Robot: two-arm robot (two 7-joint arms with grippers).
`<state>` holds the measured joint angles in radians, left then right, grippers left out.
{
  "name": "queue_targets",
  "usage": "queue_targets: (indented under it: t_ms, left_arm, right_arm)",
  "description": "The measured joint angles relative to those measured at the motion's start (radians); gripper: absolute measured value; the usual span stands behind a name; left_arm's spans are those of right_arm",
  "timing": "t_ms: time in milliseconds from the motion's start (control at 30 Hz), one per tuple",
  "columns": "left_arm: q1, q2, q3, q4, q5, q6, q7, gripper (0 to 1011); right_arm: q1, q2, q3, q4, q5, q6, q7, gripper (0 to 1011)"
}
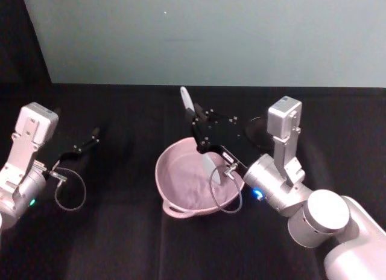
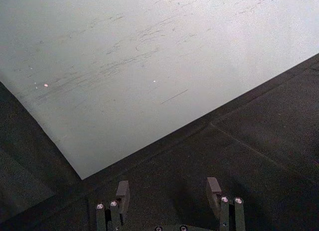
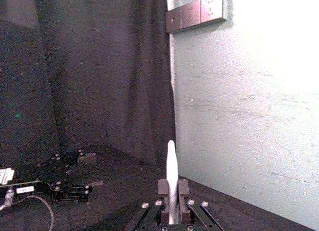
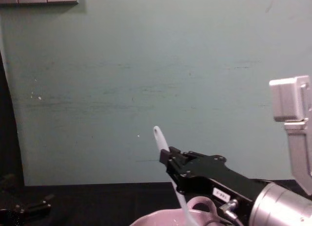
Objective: Use the one hand to pick up the spoon and stir the clear water in the bowl.
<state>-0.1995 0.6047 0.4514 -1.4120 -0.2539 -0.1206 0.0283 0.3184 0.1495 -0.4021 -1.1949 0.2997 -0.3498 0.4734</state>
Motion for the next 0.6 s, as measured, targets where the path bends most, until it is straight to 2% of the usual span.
queue_targets:
  t_ms: [233, 600]
  left_arm:
    - [0.000, 0.000, 0.000, 0.000, 0.000, 0.000, 0.000, 1011]
    - [0.000, 0.000, 0.000, 0.000, 0.000, 0.000, 0.000, 1011]
  right_arm:
    - [-0.037, 0.038, 0.022, -0.069, 0.022, 0.029, 0.007, 123]
    - [-0.108, 0.122, 0.052, -0.207, 0.072, 0.102, 0.025, 123]
